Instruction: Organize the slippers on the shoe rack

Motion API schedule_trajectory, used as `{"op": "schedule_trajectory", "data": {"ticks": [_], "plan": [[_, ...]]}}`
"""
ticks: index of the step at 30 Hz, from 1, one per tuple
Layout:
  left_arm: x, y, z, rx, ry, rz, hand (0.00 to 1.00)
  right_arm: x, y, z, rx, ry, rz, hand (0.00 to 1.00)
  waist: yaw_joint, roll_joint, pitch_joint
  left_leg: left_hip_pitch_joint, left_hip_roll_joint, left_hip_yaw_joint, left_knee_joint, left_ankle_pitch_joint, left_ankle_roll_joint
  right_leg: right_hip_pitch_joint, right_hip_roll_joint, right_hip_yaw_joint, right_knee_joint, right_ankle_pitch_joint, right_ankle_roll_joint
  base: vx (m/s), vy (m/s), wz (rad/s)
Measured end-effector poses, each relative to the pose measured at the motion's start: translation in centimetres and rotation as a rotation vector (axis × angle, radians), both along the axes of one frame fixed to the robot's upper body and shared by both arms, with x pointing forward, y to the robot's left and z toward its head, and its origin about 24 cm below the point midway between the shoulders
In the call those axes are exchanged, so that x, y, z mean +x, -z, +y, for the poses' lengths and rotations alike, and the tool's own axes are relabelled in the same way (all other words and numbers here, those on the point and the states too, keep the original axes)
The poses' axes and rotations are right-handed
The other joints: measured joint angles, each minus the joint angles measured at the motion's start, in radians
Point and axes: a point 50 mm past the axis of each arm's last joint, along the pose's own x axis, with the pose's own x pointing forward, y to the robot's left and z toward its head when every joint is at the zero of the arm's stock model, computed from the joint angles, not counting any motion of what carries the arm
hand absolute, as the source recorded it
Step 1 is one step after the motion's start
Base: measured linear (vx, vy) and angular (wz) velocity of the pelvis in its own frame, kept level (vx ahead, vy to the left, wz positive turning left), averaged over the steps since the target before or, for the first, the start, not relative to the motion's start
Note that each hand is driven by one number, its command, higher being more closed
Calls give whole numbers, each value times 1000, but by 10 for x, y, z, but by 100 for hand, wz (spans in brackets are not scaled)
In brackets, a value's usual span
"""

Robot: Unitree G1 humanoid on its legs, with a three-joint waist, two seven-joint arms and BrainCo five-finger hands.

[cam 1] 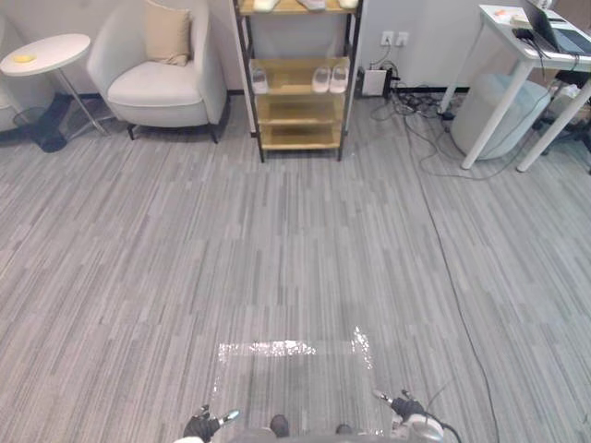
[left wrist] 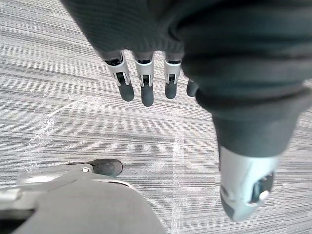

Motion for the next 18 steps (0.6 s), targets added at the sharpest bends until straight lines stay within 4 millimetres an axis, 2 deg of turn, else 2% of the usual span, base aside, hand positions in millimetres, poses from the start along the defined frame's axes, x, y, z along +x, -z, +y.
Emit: {"op": "schedule_trajectory", "data": {"ticks": [12, 15, 16, 17, 18], "plan": [[2, -1, 3, 10, 1, -3, 0, 0, 0, 2, -5, -1, 4, 0, 0, -15, 8, -19, -2, -19, 6, -10, -7, 7, 1, -29, -34, 3, -8, 4, -18, 6], [9, -3, 6, 19, 3, -20, 0, 4, -1, 3, -7, -15, -4, 0, 5, -24, 17, -132, 21, -6, 256, -140, -17, 0, 5, -26, -11, -20, -31, 53, -45, -7], [11, -3, 6, 19, -1, -26, 0, 4, -1, 3, -12, -30, -2, 0, 9, -20, 24, -191, 53, 22, 413, -200, -40, 2, 18, -20, -2, -42, -47, -1, -30, -14], [12, -4, 8, 20, -10, -34, 0, 4, -1, 4, -12, -31, -1, 0, 13, -19, 29, -237, 71, 39, 525, -214, -51, 7, 22, -15, 5, -63, -53, 19, -46, -18], [16, -6, 9, 19, -39, -62, 0, 4, -1, 0, -23, -28, -1, 0, 19, -11, 44, -322, 118, 72, 743, -207, -53, 24, 33, 0, 21, -81, -65, 35, -33, -17]]}}
